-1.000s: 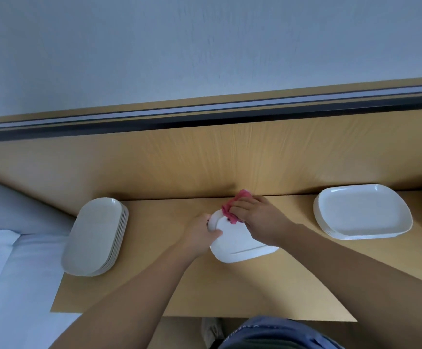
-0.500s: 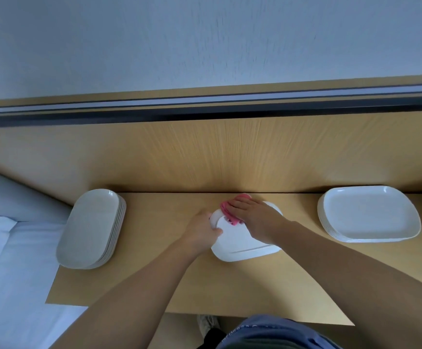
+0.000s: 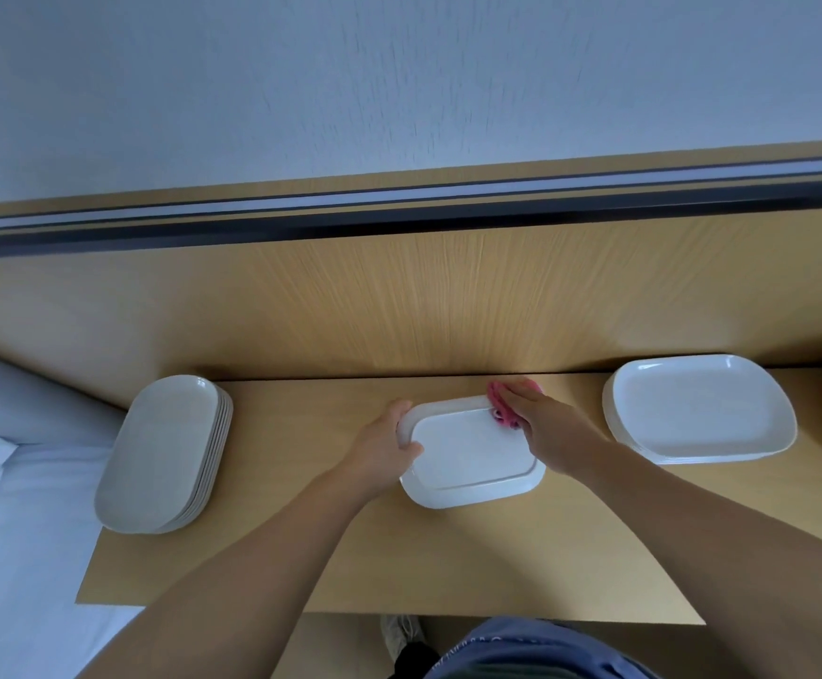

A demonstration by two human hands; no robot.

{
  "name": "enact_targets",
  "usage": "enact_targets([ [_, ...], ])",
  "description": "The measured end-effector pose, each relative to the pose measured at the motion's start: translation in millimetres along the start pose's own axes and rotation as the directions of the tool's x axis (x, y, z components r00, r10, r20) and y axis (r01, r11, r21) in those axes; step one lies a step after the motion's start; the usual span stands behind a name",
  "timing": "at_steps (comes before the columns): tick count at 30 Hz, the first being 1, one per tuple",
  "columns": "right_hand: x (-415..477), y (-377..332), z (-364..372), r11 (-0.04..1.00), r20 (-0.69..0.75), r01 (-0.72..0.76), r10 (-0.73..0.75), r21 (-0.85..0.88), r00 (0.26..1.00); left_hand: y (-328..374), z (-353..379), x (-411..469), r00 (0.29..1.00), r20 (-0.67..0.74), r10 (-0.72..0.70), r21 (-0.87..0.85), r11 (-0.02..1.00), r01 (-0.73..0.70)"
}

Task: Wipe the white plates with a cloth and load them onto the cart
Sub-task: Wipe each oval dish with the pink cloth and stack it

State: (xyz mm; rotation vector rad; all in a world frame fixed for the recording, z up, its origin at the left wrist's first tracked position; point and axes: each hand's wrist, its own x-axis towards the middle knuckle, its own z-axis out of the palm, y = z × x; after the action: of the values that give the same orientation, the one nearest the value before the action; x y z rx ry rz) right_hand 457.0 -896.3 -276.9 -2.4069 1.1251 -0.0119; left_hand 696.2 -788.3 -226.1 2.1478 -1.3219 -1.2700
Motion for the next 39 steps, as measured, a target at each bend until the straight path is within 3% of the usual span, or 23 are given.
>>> enact_targets([
  [4, -1, -1, 2, 1.000, 0.066, -0.014, 0.014, 0.002, 0.998, -9, -2, -6, 0.982, 0.145, 0.122, 0.093, 0.986, -0.136],
  [8, 4, -1, -1, 1.000, 0.082, -0.022, 0.023, -0.014, 0.996, -22, 1, -8, 0.966, 0.239, 0.101, 0.049, 0.992, -0.116],
  [14, 0, -7, -5, 0.996, 0.047, -0.025, 0.022, 0.080, 0.999, -30, 16, -13, 0.989, 0.112, 0.093, -0.026, 0.996, -0.091],
  [26, -70, -17, 19, 0.947, -0.124, -0.199, 0.236, 0.251, 0.964, -40, 34, -24, 0.997, 0.017, 0.071, -0.013, 0.997, -0.070],
  [29, -82, -14, 27, 0.944, -0.076, -0.226, 0.251, 0.242, 0.965, -41, 38, -25, 0.998, -0.040, 0.054, -0.032, 0.998, -0.056],
  [33, -71, -11, 26, 0.924, -0.062, -0.245, 0.274, 0.292, 0.960, -37, 42, -26, 0.997, 0.032, 0.068, -0.043, 0.997, -0.067],
  [39, -67, -15, 22, 0.956, -0.067, -0.249, 0.261, 0.153, 0.963, -33, 38, -26, 0.992, 0.095, 0.080, -0.027, 0.997, -0.077],
])
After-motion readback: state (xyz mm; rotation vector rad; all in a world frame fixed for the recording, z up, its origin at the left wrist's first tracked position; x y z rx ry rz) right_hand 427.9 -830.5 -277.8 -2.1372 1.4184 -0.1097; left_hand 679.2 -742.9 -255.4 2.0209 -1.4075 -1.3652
